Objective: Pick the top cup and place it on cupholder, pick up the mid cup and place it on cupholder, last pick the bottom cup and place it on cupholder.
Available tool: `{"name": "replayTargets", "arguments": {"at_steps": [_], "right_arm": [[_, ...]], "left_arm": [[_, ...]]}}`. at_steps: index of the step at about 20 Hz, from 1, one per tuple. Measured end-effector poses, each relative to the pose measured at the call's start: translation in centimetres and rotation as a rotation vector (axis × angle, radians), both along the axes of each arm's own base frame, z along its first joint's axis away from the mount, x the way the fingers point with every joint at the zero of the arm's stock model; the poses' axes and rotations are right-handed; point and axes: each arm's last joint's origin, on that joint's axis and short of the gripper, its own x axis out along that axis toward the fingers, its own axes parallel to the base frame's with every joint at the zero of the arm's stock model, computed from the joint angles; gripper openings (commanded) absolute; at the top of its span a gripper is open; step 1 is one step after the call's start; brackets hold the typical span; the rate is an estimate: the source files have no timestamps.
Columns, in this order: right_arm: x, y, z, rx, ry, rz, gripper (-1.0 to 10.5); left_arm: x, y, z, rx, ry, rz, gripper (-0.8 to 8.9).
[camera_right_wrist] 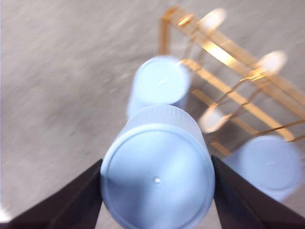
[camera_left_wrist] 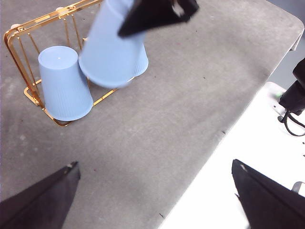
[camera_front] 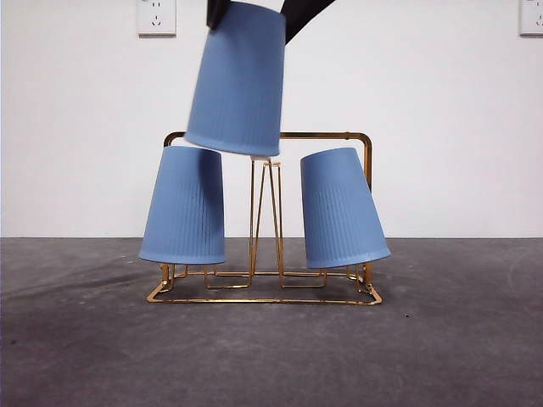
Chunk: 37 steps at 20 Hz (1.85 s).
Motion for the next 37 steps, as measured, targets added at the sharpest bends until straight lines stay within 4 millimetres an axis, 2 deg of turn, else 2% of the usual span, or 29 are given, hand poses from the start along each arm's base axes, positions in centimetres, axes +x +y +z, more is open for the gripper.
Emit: {"name": "replayTargets", "arguments": {"at_steps": [4,8,11,14,22,24,26,28,33,35,37], "right_arm": [[0.5,-0.4,0.1,-0.068,-0.075,-0.057,1.6],[1.4,-0.7,0.3,-0.049,-0.111,-0.080,1.6],[2.3,-0.8,-0.3,-0.046,-0.085,-0.084,1.6],[3.5,-0.3,-1.5,-0.045,-0.045,-0.073,1.6],[5.9,1.8,-6.2,-0.142,0.045,-0.076,1.7],[6.3,2.1,-6.9,-0.157,0.057,-0.078,2.1],[6.5,2.1,-7.2,-0.162,0.062,-0.080,3.7],[6.6,2.1,-7.1,-0.154,0.055,-0.082,5.1],[6.2,1.8,-6.5,-0.157,0.053,-0.082,5.2],[4.7,0.9,-4.6,-0.149,0.047,-0.076,5.2],[2.6,-1.0,-1.9,-0.134,0.038,-0.070,5.2]], "left_arm": [[0.0,0.0,0.0,-0.003,-0.004,0.000,4.99],[0.0,0.0,0.1,-0.004,-0.006,0.000,4.99],[0.0,0.0,0.1,-0.004,-0.005,0.000,4.99],[0.0,0.0,0.1,-0.004,-0.006,0.000,4.99],[0.0,0.0,0.1,-0.004,-0.006,0.000,4.99],[0.0,0.0,0.1,-0.004,-0.005,0.000,4.99],[0.0,0.0,0.0,-0.003,-0.005,0.000,4.99],[0.0,0.0,0.0,-0.003,-0.005,0.000,4.99],[0.0,0.0,0.0,-0.002,-0.007,-0.001,4.99],[0.0,0.0,0.0,-0.001,-0.008,-0.004,4.99],[0.0,0.0,0.0,-0.001,-0.007,-0.006,4.99]]}}
